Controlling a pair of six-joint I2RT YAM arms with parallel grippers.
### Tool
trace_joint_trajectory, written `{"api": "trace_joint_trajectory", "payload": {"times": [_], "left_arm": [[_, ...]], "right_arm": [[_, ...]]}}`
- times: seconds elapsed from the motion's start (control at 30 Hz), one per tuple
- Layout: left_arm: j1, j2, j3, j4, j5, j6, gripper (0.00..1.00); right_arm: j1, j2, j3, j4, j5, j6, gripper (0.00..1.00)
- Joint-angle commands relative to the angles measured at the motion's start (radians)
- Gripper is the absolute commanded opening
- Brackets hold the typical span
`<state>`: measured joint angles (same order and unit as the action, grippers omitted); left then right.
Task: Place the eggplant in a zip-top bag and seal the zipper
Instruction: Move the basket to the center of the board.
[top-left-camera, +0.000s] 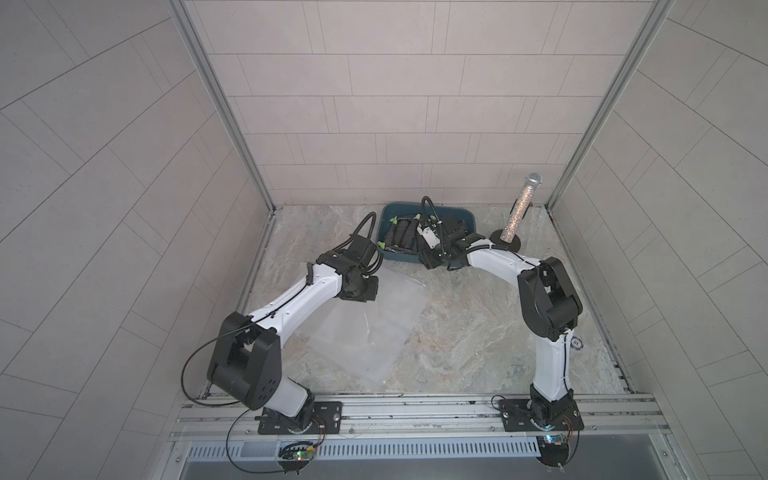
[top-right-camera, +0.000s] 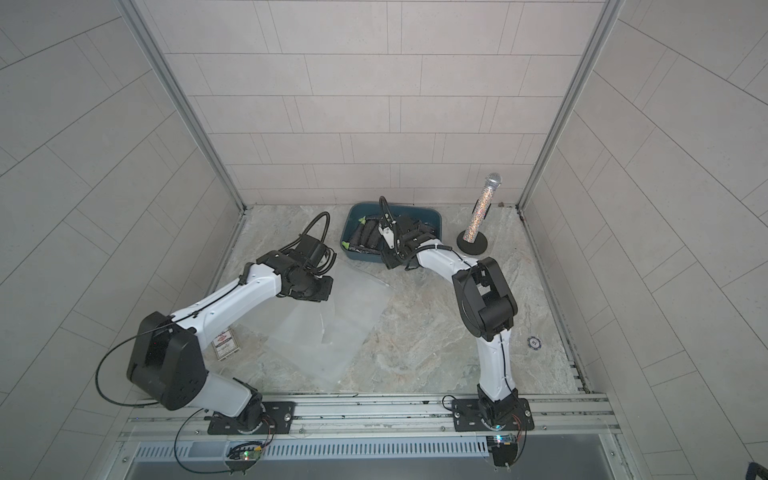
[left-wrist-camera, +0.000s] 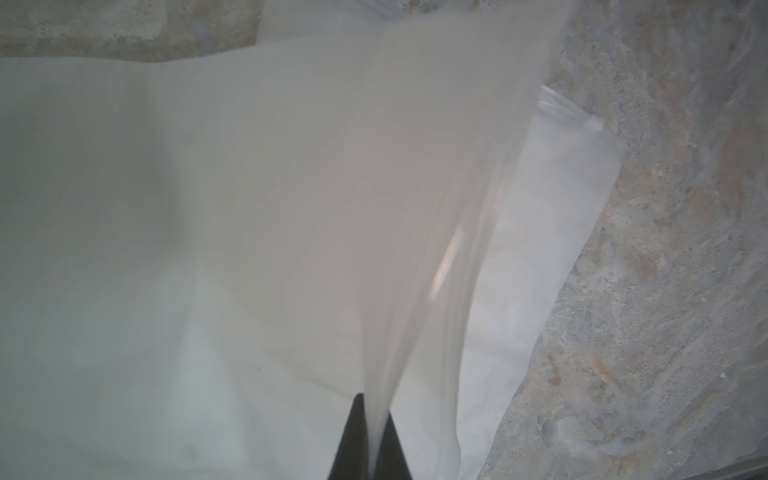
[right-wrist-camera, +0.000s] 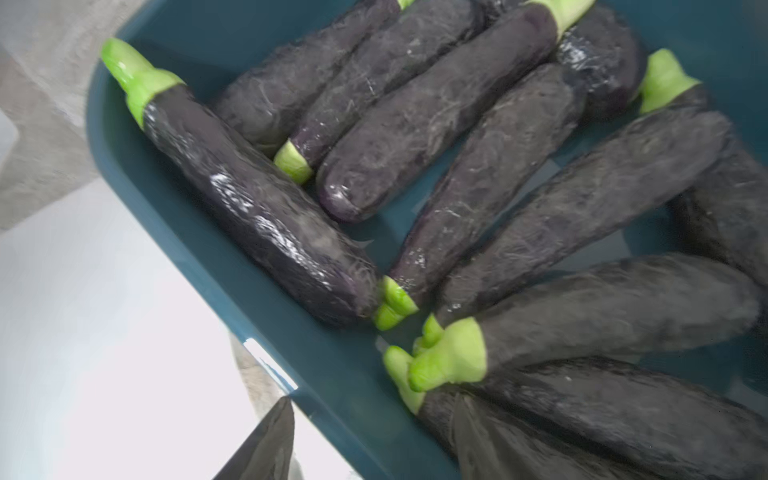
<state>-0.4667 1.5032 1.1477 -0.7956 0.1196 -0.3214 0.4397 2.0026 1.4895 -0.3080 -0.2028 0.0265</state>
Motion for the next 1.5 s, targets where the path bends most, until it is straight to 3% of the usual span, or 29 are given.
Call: {"api": "trace_joint_trajectory", "payload": {"times": [0.0, 0.23, 0.5, 0.8, 1.47], "left_arm": [[0.006, -0.014, -0.003, 0.006, 0.008, 0.014, 0.00], [0.008, -0.020, 0.000, 0.001, -0.006, 0.021, 0.00], [0.011, -0.021, 0.011, 0.001, -0.005, 0.022, 0.00], [0.000, -0.010, 0.021, 0.002, 0.032, 0.020, 0.00], [-0.130, 0.079, 0.074, 0.070, -0.008, -0.149, 0.00]], "right_arm": [[0.004, -0.012, -0.008, -0.039, 0.037, -0.062, 0.56], [0.014, -0.043, -0.058, -0.041, 0.057, -0.071, 0.28], [0.043, -0.128, -0.187, 0.049, 0.086, 0.051, 0.15], [0.060, -0.254, -0.361, 0.155, 0.148, 0.275, 0.10], [0.148, -0.539, -0.633, 0.030, 0.171, 0.468, 0.08]]}}
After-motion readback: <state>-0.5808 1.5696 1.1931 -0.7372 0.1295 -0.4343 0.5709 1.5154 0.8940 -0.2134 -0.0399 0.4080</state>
